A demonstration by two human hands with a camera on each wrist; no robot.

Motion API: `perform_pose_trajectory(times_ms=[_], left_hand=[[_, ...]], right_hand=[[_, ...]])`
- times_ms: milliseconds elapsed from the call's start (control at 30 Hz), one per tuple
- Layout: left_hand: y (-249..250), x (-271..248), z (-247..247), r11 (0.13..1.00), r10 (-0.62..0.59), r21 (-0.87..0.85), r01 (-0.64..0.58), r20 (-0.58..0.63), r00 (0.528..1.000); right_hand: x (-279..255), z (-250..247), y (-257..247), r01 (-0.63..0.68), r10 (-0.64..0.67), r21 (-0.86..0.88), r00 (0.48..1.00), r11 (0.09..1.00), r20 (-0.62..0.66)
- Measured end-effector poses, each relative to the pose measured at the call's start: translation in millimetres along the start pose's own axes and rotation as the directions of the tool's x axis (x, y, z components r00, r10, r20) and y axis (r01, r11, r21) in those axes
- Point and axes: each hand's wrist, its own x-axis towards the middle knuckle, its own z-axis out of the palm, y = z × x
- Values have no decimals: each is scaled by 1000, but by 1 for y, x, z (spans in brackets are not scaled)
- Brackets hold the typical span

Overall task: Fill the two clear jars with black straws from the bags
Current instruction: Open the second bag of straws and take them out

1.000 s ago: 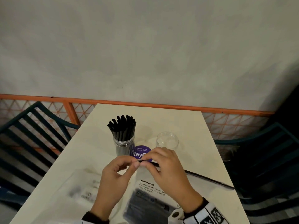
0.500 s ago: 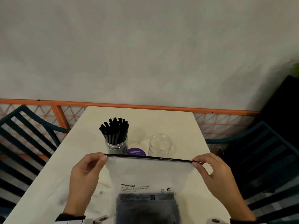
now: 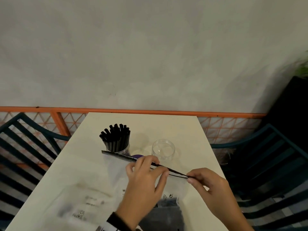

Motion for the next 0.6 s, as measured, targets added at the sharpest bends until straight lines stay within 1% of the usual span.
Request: perform_pose_trajectory(times_ms=[33, 100, 167, 200, 267, 333, 367, 400, 433, 467, 500, 533, 567, 600], left_hand=[[-2, 2, 4, 999, -17, 44, 16, 19, 1000], [-11, 5, 6, 989, -76, 127, 74, 15, 997], [-24, 8, -1, 959, -197, 201, 198, -22, 980], [-32, 8, -7, 929, -284, 235, 285, -38, 958], [-48, 6, -22, 853, -451, 271, 446, -47, 891], [-61, 4, -35, 800, -550, 239, 550, -72, 832], [-65, 4, -39, 802, -569, 185, 567, -48, 821], [-67, 3, -39, 835, -547, 94, 542, 41, 836], [-66, 1, -38, 868, -488, -33, 496, 128, 863], [-63, 0, -37, 865, -446, -162, 475, 183, 876], [-57, -1, -36, 825, -442, -282, 489, 217, 871], [-52, -2, -35, 750, -460, -405, 524, 251, 852], [-48, -3, -32, 630, -489, -533, 565, 292, 822], [-47, -4, -29, 475, -513, -652, 591, 341, 788]], right_hand=[[-1, -1, -1, 5, -5, 3, 1000, 1000, -3], [-3, -3, -1, 4, -3, 9, 1000, 1000, -24], [-4, -7, 2, -17, 18, 17, 997, 1000, -72], [-3, -10, 3, -40, 42, 23, 995, 999, -92], [-2, -14, 5, -100, 101, 21, 989, 995, -111], [2, -13, 6, -139, 138, -3, 984, 990, -113], [5, -9, 6, -157, 155, -8, 981, 988, -115], [7, -4, 5, -181, 180, 1, 977, 983, -116], [10, 3, 4, -214, 215, 21, 969, 977, -120], [12, 10, 2, -253, 258, 56, 957, 966, -131], [15, 17, -1, -292, 304, 104, 942, 951, -139], [17, 23, -3, -331, 350, 143, 927, 933, -137], [20, 28, -3, -372, 391, 152, 912, 916, -124], [22, 31, -3, -411, 422, 114, 901, 905, -104]])
